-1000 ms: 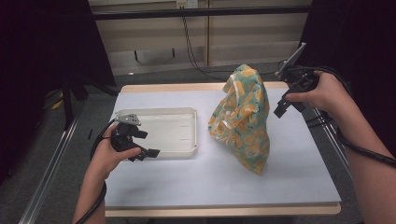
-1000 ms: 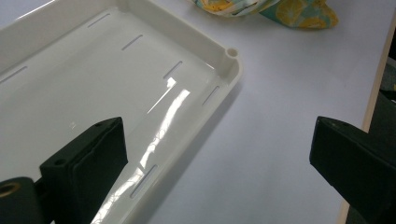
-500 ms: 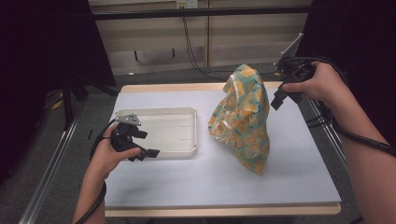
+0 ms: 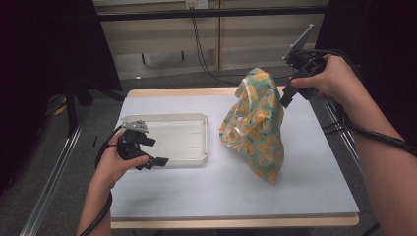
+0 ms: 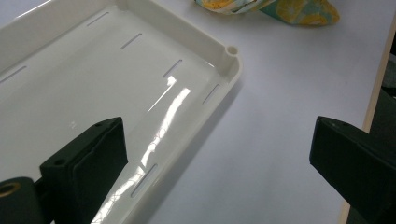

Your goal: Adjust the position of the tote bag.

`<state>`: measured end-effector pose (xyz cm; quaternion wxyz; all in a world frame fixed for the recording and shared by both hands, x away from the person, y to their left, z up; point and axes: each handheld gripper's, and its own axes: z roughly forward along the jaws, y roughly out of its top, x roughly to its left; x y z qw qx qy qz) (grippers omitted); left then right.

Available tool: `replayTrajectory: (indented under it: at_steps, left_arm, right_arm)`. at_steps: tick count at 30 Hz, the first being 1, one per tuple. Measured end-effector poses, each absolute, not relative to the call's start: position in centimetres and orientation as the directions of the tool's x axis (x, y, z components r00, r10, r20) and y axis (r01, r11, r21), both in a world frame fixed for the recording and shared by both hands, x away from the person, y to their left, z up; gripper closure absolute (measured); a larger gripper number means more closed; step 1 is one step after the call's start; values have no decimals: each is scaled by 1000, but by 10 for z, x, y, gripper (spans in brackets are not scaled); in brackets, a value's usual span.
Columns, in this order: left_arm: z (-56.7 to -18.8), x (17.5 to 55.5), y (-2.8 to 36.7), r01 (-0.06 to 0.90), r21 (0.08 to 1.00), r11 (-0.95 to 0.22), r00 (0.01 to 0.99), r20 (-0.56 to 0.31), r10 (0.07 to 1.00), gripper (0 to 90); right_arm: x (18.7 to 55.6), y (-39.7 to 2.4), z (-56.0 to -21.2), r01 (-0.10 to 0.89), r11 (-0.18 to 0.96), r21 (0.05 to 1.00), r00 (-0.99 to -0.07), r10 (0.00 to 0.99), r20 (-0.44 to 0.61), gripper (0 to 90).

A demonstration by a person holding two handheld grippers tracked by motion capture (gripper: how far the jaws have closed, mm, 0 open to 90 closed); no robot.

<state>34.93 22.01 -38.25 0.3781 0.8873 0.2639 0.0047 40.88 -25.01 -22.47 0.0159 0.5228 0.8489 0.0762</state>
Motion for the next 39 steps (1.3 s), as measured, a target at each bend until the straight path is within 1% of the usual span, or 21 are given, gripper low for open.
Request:
replayTrajectory:
  at_steps: [9,17,23,28,34,35,39]
  left_arm:
    - [-383,350,221,469,670,-576,858,-188,479,37]
    - [-383,351,221,468,670,-577,860,-194,472,37]
    - [-384,350,220,466,665,-584,860,-184,476,37]
    - [-383,350,220,465,670,-579,861,-190,472,37]
    - [-383,350,220,465,670,-578,861,-190,472,37]
    - [-383,350,220,463,670,-580,862,-188,470,38]
    - [-384,350,219,457,670,-585,865,-180,468,37]
  right_arm:
    - [414,-240,-213,889,428,162,-439,898,37,72]
    - [420,-228,-202,891,414,189,-430,901,55,71]
    - [422,-218,-203,885,421,197,-441,895,66,55]
    - [426,-210,-207,892,406,201,-424,904,59,61]
    - [429,-206,-212,894,400,203,-418,907,54,108]
    - [429,-205,-213,896,390,213,-411,910,59,147]
    - [430,-204,-215,898,379,223,-401,914,58,180]
